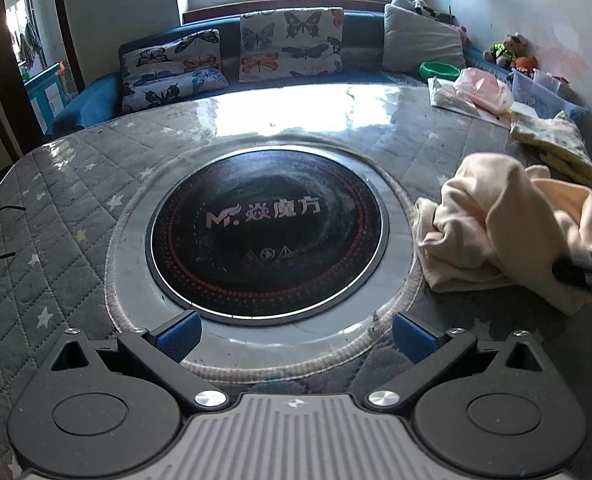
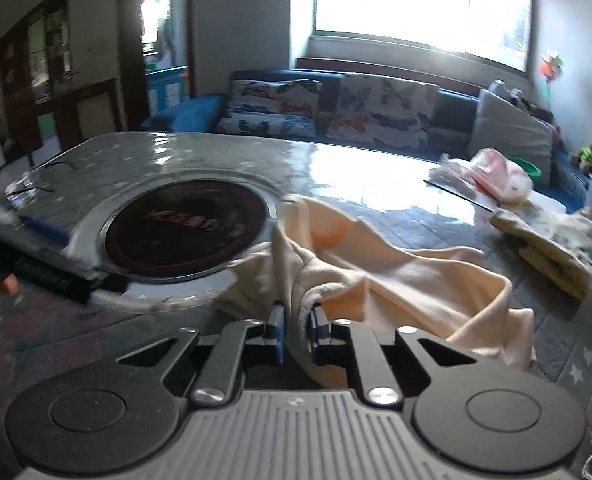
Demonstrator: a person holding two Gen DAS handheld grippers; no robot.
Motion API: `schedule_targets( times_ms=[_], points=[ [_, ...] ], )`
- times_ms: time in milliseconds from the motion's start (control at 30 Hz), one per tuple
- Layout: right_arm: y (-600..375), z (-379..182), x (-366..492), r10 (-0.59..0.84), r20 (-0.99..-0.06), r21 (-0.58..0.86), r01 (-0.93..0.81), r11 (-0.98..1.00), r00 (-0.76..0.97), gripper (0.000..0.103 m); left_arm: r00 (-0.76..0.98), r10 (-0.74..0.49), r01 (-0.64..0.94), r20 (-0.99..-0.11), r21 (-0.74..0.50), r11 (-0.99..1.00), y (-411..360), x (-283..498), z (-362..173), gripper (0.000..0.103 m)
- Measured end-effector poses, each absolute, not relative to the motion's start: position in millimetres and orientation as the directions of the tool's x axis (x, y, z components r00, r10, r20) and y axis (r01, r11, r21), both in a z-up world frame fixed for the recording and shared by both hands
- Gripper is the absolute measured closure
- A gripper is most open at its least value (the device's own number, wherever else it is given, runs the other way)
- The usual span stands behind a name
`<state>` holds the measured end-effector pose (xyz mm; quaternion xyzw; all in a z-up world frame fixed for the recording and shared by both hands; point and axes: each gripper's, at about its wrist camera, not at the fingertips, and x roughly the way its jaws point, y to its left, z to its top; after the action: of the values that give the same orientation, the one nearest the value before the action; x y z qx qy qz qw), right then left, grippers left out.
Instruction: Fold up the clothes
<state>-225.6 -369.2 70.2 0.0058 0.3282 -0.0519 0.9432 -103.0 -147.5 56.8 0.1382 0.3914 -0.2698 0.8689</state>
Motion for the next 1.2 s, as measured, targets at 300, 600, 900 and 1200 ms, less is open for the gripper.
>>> schedule_targets(
  times_ms=[300,600,900,1200],
  points=[
    [-316.4,58.6,-251.8,0.01,-0.669,-0.066,-0.072,0.995,0.743,0.099,0.538,-0.41,0.616,-0.737,0.011,0.788,-153.3,-111.4,67.7,0.0],
    [-290.3,45.1,-261.8,0.078,-0.686,-0.012,-0.118,0.993,0.723,0.1,0.5,-0.5,0.735,-0.707,0.042,0.677,-189.0,-136.2,78.2,0.0],
    [-248.0,39.5,-285.8,0.226,-0.703,0.055,-0.266,0.963,0.674,0.1,0.409,-0.547,0.838,-0.73,0.063,0.543,-214.6,-164.8,58.8,0.0],
    [-238.6,48.3,-292.5,0.268,-0.686,0.098,-0.279,0.955,0.676,0.093,0.365,-0.583,0.879,-0.726,0.063,0.472,-235.7,-164.1,49.0,0.018]
  ],
)
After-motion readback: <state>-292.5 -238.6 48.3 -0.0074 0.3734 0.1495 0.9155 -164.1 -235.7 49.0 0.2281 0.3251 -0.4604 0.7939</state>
